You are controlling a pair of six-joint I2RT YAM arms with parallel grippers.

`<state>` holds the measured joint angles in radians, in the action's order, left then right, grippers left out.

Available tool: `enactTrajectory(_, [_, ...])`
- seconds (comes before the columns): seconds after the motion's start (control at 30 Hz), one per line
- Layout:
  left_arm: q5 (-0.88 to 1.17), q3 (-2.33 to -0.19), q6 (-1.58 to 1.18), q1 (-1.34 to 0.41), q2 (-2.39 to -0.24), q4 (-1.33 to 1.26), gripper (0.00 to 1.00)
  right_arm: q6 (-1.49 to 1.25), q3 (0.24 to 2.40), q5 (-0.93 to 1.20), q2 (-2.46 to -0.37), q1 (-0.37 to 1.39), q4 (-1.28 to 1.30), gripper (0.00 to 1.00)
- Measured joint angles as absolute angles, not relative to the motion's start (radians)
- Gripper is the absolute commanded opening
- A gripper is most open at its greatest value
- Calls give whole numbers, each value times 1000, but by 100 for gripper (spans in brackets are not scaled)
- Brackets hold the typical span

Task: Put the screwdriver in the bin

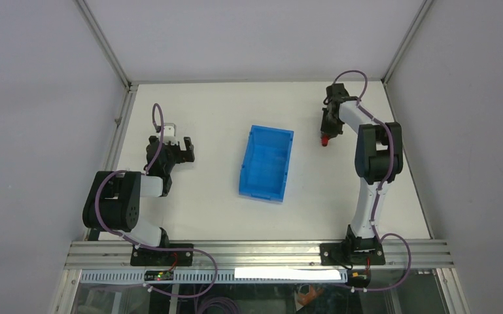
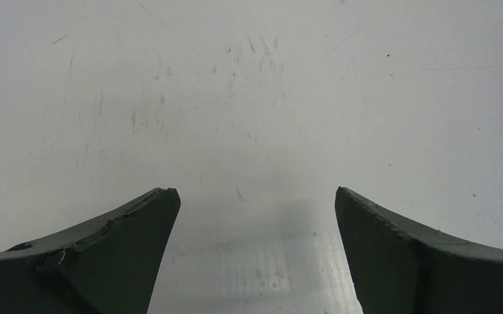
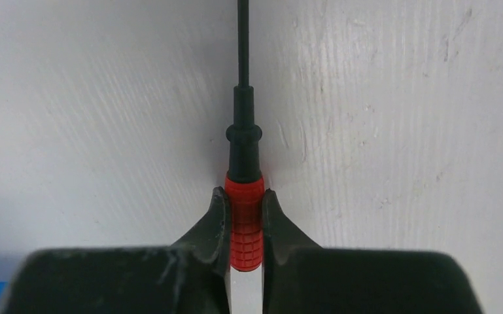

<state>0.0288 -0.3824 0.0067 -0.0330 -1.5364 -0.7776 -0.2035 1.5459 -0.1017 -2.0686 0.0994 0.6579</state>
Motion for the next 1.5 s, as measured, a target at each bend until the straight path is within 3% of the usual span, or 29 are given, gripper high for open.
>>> enactTrajectory(0.2, [29,-382,7,-33,-1536,-778,99,-208,1532,-136,-1958,101,751,0])
enactTrajectory(0.4, [29,-382,7,-33,-1536,-778,99,-250,1492,-194,-1676,133,852,0])
enactTrajectory(0.6, [29,-382,7,-33,-1536,-778,99,-323,1548,-313,-1523,357,983,4])
enactTrajectory(0.93, [29,-382,7,-33,-1536,-778,99,-421,1717,-464,-1576,796,1031,0])
enactTrajectory(1.07, [29,-382,7,-33,-1536,-778,99,-464,1699,-500,-1628,873,994,0])
enactTrajectory(1.33, [29,-382,7,-33,-1536,-778,99,-591,1464,-507,-1697,921,865,1])
enactTrajectory(1.5, [29,-382,7,-33,-1536,-778,99,-645,1396,-476,-1764,921,809,17])
